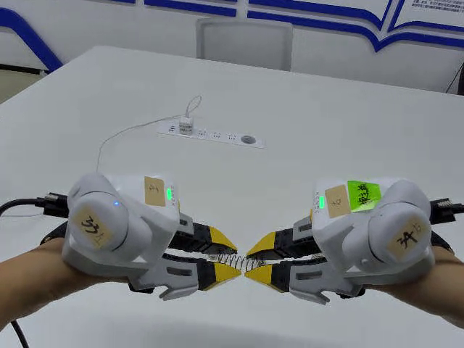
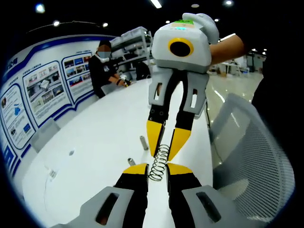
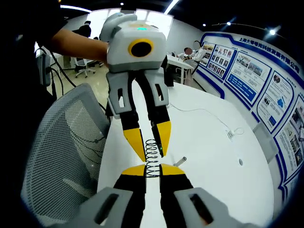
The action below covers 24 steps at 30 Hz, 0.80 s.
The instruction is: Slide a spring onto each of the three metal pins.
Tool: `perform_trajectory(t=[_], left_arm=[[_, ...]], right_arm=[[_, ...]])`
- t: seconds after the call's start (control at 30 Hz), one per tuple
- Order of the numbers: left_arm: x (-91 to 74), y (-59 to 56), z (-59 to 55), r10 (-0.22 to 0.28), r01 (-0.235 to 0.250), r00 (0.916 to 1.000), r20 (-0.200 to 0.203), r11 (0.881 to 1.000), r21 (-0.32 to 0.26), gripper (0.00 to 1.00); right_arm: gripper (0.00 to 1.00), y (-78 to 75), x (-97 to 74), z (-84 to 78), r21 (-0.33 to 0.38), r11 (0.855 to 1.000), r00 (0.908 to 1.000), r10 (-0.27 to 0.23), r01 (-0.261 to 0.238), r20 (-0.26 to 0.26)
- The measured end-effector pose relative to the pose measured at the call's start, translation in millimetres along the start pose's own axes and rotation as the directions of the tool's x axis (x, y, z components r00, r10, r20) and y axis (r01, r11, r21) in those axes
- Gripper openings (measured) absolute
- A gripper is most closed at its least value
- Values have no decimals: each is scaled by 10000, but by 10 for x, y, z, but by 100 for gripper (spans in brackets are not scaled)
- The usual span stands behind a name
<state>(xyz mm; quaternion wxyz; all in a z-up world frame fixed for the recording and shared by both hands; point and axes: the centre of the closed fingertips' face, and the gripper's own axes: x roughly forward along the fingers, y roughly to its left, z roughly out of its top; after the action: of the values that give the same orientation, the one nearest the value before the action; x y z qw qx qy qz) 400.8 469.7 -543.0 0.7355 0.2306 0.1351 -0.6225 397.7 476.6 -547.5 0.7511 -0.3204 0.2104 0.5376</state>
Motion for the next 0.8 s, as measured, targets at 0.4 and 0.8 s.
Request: perform_trajectory(t=[0.4, 0.8], left_arm=[[-6, 14, -48, -59, 76, 9997, -231, 9974, 711, 12], [-25, 103, 24, 306, -287, 9995, -110, 9887, 1473, 10]], right_arm=[[10, -5, 25, 12, -128, 9998, 9998, 176, -175, 33], [12, -140, -23, 57, -159, 9997, 9994, -207, 211, 267]])
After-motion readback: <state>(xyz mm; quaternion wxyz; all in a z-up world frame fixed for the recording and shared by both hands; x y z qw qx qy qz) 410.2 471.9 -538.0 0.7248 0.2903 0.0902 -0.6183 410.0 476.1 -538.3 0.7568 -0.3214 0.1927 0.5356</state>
